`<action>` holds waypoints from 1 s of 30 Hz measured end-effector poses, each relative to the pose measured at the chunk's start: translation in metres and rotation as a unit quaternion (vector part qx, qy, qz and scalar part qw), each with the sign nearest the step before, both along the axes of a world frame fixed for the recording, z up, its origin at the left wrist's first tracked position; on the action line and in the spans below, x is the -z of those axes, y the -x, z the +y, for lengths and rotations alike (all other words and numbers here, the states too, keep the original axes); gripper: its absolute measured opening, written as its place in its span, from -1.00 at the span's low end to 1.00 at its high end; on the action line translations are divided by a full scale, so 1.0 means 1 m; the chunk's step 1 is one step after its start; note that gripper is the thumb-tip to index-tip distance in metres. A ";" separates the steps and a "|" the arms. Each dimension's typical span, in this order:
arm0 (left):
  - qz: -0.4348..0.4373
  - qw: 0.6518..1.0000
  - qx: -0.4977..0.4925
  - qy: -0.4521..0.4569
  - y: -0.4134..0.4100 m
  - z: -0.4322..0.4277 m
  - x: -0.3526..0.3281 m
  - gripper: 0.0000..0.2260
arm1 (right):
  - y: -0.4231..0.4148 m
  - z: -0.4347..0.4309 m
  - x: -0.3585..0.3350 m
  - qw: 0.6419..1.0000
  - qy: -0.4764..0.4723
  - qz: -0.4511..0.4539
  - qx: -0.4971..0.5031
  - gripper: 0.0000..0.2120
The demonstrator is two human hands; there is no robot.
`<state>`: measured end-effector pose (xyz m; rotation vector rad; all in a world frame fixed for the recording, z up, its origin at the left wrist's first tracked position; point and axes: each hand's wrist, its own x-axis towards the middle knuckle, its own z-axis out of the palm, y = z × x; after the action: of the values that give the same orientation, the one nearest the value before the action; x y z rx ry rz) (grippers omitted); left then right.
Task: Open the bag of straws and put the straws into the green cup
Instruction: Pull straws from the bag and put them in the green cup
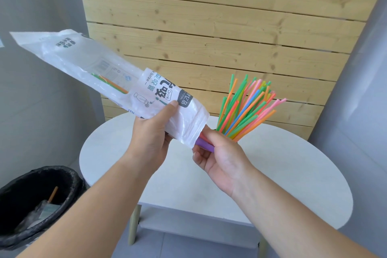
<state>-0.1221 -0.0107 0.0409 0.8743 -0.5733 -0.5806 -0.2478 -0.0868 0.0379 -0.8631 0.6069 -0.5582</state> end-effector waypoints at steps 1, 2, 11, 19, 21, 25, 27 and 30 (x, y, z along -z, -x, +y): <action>-0.004 1.000 0.003 0.000 0.000 0.000 0.000 -0.74 | 0.000 0.000 0.000 1.000 0.004 -0.002 -0.004 -0.90; -0.013 1.000 0.008 -0.001 0.000 0.000 0.000 -0.74 | 0.001 0.000 0.000 1.000 0.008 -0.003 -0.008 -0.93; 0.012 1.000 0.004 0.022 -0.005 0.004 -0.002 -0.65 | 0.005 -0.005 -0.004 1.000 0.002 -0.019 0.009 -0.94; 0.029 0.999 0.008 0.033 -0.006 0.004 -0.002 -0.67 | 0.007 0.001 -0.007 0.999 0.025 -0.012 -0.020 -0.91; 0.022 0.999 0.016 0.031 -0.006 0.004 -0.002 -0.68 | 0.007 0.003 -0.007 0.999 0.025 -0.010 -0.021 -0.92; 0.039 0.998 0.025 0.035 -0.008 0.006 -0.004 -0.60 | 0.009 -0.001 -0.012 0.999 0.027 -0.025 -0.010 -0.94; 0.055 0.997 0.030 0.035 -0.010 0.006 -0.004 -0.59 | 0.012 -0.004 -0.014 0.999 0.041 -0.029 -0.007 -0.95; 0.079 0.996 0.036 0.033 -0.014 0.008 -0.004 -0.64 | 0.018 -0.007 -0.017 0.997 0.066 -0.026 0.008 -0.96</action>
<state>-0.1079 -0.0027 0.0452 0.7400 -0.4789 -0.6870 -0.2656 -0.0935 0.0546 -0.9655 0.5356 -0.6388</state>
